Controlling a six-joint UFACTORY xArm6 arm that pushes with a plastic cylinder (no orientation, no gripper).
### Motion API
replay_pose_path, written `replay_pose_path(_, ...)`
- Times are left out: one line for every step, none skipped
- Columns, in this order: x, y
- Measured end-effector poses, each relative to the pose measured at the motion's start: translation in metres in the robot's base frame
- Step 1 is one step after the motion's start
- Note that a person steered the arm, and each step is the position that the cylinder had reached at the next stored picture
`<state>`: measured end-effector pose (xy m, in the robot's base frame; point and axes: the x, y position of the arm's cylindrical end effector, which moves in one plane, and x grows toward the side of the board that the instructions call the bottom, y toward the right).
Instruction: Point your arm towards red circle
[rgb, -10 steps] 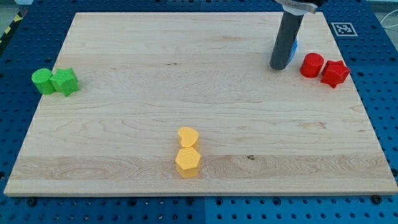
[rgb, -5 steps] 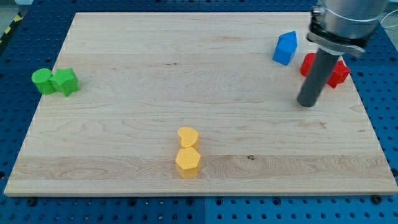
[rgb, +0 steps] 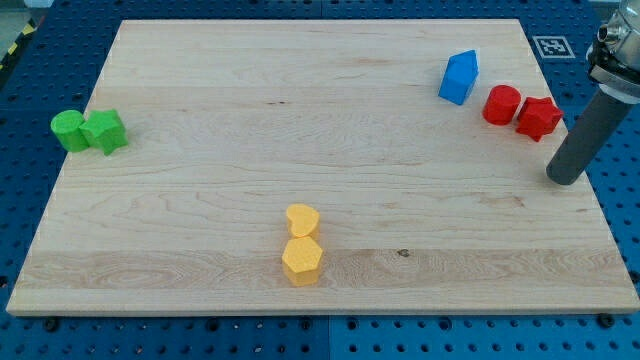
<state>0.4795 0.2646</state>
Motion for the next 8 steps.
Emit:
replay_pose_path(0.000,0.000)
replay_pose_path(0.002,0.000)
replay_pose_path(0.011,-0.020)
replay_pose_path(0.015,-0.040)
replay_pose_path(0.007,-0.056)
replay_pose_path(-0.019,-0.058)
replay_pose_path(-0.048,-0.058)
replay_pose_path(-0.071,-0.058)
